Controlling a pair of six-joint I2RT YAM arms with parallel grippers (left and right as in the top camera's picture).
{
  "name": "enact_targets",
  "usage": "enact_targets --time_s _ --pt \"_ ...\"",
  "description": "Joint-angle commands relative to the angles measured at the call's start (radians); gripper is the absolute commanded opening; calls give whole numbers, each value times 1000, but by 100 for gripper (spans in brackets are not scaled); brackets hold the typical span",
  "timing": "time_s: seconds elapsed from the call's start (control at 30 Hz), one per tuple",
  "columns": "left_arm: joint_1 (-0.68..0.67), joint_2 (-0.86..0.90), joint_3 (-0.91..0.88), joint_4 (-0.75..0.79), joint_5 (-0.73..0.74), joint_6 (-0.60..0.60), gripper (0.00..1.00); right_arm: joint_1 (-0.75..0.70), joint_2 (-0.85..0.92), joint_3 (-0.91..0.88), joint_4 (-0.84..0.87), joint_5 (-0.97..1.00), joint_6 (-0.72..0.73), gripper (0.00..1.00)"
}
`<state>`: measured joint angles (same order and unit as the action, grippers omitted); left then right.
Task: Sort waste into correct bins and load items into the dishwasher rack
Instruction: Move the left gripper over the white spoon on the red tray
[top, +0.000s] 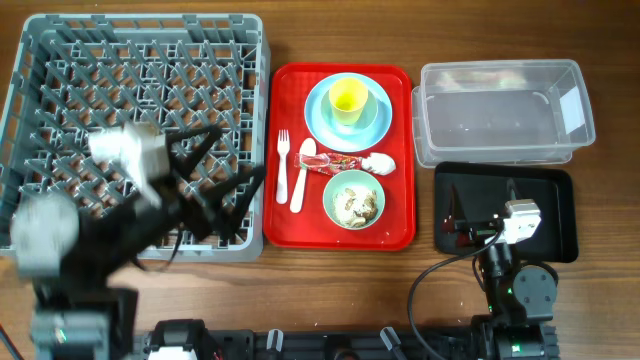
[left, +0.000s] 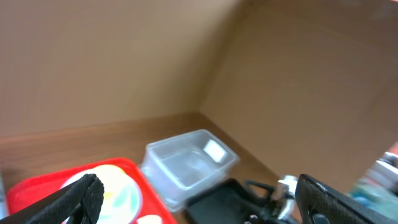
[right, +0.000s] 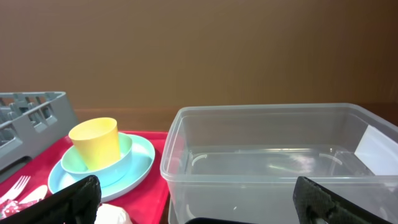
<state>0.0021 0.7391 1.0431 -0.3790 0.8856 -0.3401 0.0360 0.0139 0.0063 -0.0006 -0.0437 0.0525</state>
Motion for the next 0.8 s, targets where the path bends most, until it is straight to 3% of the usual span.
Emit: enact_targets --time_s 0.0,0.07,0.3,0.33,0.43,0.47,0.5,0.73,0.77 --pt "2 190 141 -69 251 -10 100 -6 -5 -1 3 9 7 100" --pt "2 271 143 -43 290 -17 100 -6 -5 -1 3 9 7 100" --pt "-15 402 143 -181 363 -16 100 -6 -5 -1 3 9 7 100" --pt "-21 411 143 -180 359 -16 89 -6 -5 -1 3 9 7 100" --pt "-44 421 143 -183 297 -16 35 -6 -5 -1 3 9 7 100" --pt "-68 419 143 -203 198 -16 11 -6 -5 -1 3 9 7 100" --pt "-97 418 143 -229 84 -16 4 -6 -5 -1 3 9 7 100" --pt "-382 443 142 -362 -787 -16 4 -6 -5 -1 3 9 7 99" --pt "-415 456 140 -364 -860 -16 6 -6 -5 -1 3 9 7 100"
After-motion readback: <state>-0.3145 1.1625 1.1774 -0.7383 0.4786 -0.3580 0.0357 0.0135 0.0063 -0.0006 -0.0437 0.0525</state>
